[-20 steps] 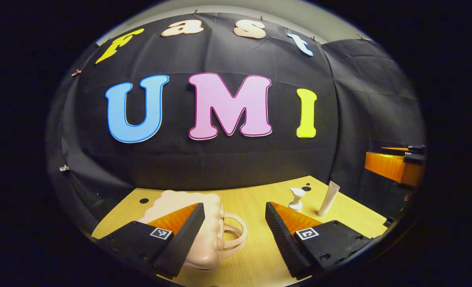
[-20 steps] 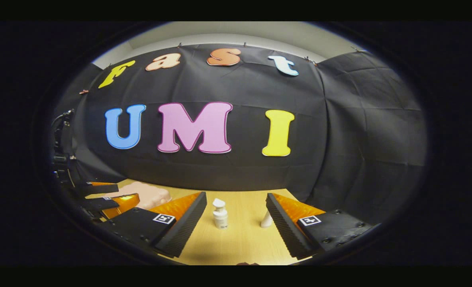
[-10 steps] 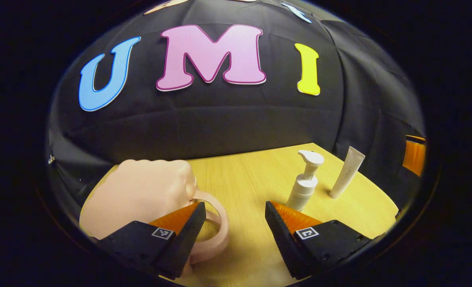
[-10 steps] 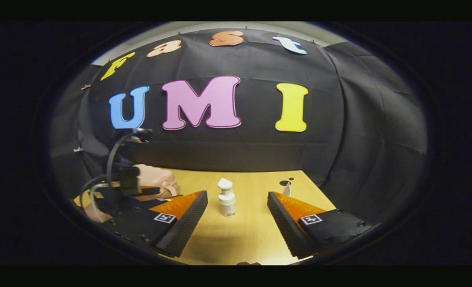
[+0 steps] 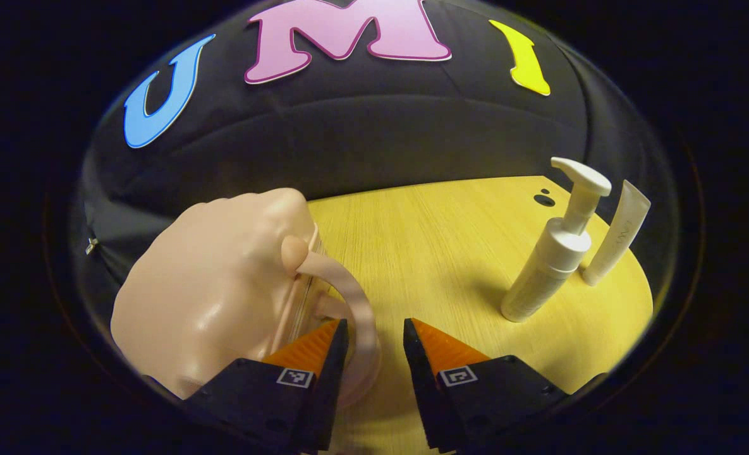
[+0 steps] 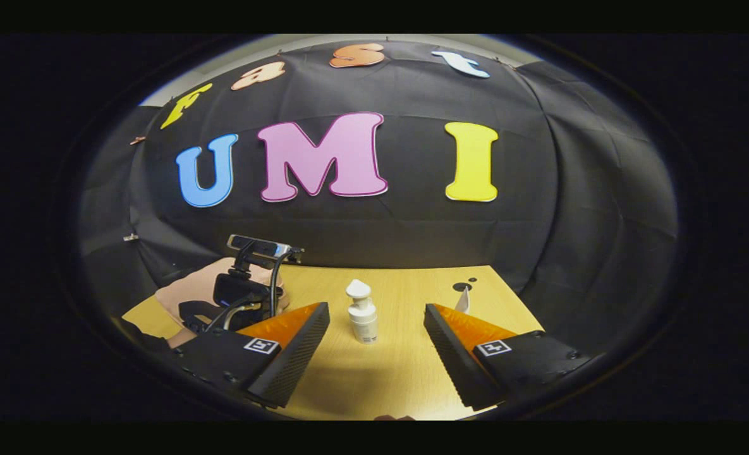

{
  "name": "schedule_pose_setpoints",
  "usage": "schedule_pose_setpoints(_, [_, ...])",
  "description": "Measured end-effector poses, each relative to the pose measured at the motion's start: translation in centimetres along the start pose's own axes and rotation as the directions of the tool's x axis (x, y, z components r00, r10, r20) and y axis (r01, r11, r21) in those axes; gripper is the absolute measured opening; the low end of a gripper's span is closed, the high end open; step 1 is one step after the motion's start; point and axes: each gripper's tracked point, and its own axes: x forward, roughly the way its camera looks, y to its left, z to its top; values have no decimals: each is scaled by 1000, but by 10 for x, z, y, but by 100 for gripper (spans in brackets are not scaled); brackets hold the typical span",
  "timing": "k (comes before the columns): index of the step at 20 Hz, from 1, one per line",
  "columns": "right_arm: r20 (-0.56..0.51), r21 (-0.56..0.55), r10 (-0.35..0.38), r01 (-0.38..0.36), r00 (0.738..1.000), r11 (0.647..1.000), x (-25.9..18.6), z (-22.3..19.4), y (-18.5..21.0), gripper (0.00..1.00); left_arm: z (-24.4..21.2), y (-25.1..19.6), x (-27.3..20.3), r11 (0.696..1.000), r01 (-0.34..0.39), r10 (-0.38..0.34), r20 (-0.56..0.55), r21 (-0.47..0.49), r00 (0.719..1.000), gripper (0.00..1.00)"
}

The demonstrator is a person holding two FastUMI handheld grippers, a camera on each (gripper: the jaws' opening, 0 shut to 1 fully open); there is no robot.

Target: First open the suitcase, pack the skin care products into it, and then close the suitcase.

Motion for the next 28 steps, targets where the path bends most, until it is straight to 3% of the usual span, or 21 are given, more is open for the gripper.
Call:
schedule_pose_setpoints(2, [2, 4, -4, 4, 1000, 1000, 1, -1, -5, 96, -6, 6, 6, 999, -37, 37, -30, 15, 999, 48])
schedule_pose_setpoints(3, [1, 4, -4, 4, 1000, 1000, 2, -1, -6, 97, -9, 6, 6, 999, -44, 45, -51, 27, 998, 30])
schedule_pose_setpoints(4, [1, 4, -6, 6, 1000, 1000, 2, -1, -6, 96, -10, 6, 7, 997, -44, 47, -62, 56, 997, 31])
schedule_pose_setpoints(7, [4, 10, -1, 1, 1000, 1000, 3, -1, -6, 96, -2, -1, 2, 992, 25, -16, -76, 120, 997, 19])
schedule_pose_setpoints(9, [9, 7, 6, -6, 1000, 1000, 3, 0, -3, 97, 12, -2, -8, 994, 53, -48, -59, 98, 997, 14])
schedule_pose_setpoints(11, [15, -2, 8, -8, 1000, 1000, 3, 2, 0, 92, 36, 2, -22, 998, 51, -51, -11, 40, 999, 13])
schedule_pose_setpoints(12, [19, -8, 8, -8, 1000, 1000, 2, 3, 1, 97, 47, 10, -30, 999, 37, -37, -3, 26, 999, 12])
schedule_pose_setpoints(16, [17, -22, 15, -15, 1000, 1000, 4, 2, 11, 97, 106, 55, -81, 1000, -2, 2, 63, 4, 998, 12])
schedule_pose_setpoints(17, [21, -27, 24, -23, 999, 999, 6, 4, 16, 93, 121, 73, -93, 999, -30, 28, 77, 23, 997, 12])
schedule_pose_setpoints(18, [28, -35, 31, -30, 999, 999, 6, 6, 20, 97, 135, 93, -105, 998, -52, 49, 84, 37, 995, 12])
schedule_pose_setpoints(22, [62, -40, 55, -52, 997, 998, 11, 18, 38, 97, 171, 169, -137, 996, -91, 89, 109, 14, 990, 12])
schedule_pose_setpoints(26, [71, -41, 72, -69, 995, 997, 10, 23, 56, 97, 186, 258, -154, 966, -229, 211, 151, 117, 966, 11])
schedule_pose_setpoints(28, [59, -54, 76, -73, 995, 996, 8, 20, 61, 97, 186, 299, -156, 958, -268, 251, 157, 103, 955, 11])
